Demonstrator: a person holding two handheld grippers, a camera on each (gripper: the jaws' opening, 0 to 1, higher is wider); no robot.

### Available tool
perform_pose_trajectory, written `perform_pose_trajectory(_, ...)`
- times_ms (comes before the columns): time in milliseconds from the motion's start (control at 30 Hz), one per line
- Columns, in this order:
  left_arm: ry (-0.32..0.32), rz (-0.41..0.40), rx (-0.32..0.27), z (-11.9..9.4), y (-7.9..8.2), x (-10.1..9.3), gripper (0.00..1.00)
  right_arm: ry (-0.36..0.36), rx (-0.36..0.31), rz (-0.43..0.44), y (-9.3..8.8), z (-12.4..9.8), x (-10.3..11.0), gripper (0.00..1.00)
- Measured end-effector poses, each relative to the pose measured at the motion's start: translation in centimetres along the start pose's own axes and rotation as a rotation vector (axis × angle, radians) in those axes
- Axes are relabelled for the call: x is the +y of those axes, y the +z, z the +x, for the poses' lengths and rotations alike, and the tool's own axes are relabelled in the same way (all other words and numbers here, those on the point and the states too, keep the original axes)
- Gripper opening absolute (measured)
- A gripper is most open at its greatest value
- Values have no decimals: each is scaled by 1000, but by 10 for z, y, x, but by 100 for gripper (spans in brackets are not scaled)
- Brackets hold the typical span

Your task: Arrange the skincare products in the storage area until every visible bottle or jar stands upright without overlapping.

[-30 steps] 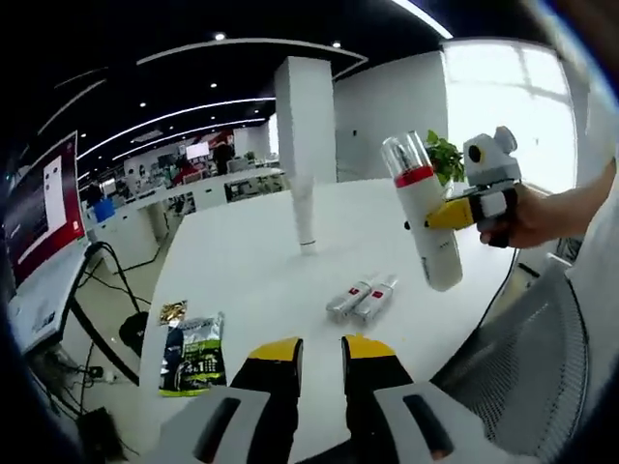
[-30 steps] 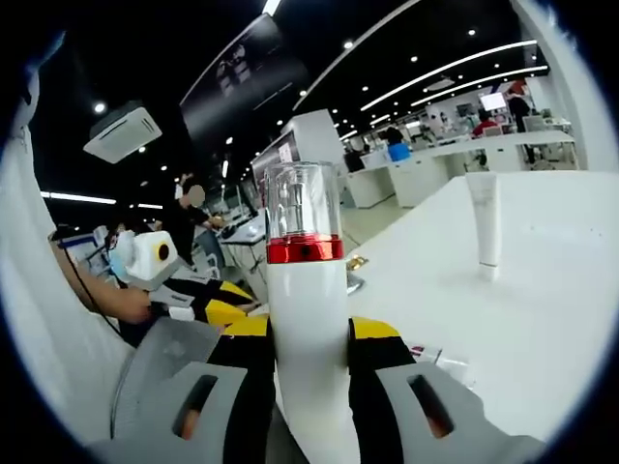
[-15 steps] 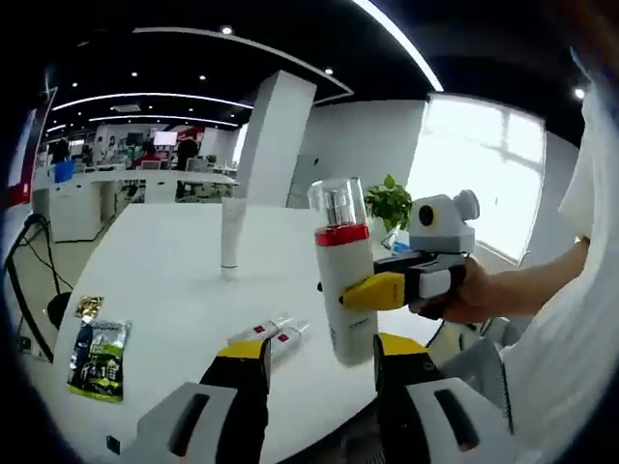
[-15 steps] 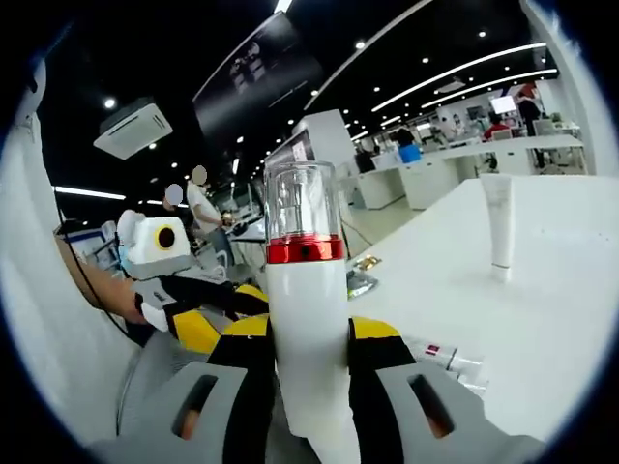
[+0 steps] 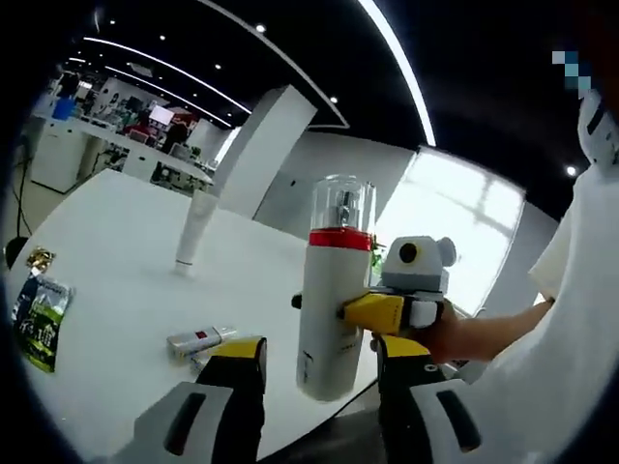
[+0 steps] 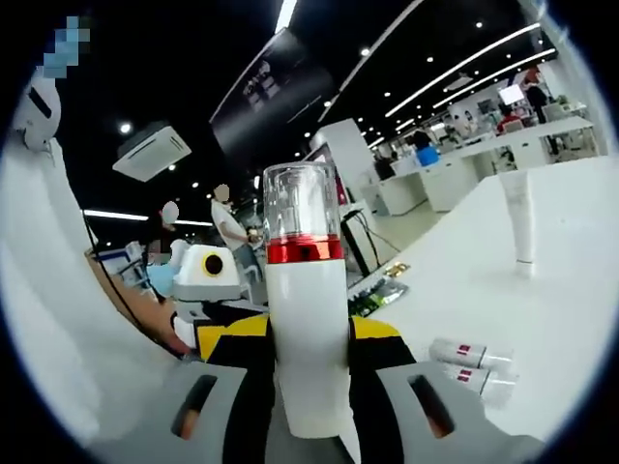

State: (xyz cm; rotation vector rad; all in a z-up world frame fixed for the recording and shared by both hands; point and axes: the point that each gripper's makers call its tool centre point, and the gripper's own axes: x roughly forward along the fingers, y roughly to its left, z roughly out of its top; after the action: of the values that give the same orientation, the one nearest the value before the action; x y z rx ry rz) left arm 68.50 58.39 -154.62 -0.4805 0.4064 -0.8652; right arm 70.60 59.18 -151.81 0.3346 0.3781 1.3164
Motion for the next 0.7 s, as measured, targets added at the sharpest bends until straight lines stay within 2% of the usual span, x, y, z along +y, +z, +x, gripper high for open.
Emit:
perform_pose_trajectory(400, -69, 12, -7, -5, 0, -9, 43, 147, 27, 39, -3, 24, 39, 26)
perform_pose_trajectory(600, -124, 3, 19, -7, -6, -20, 36, 173, 43, 57, -8, 23, 45, 26)
perform_pose_trajectory(700, -134, -3, 32, -8, -8, -22, 35, 179, 48, 68, -11, 21, 47, 26)
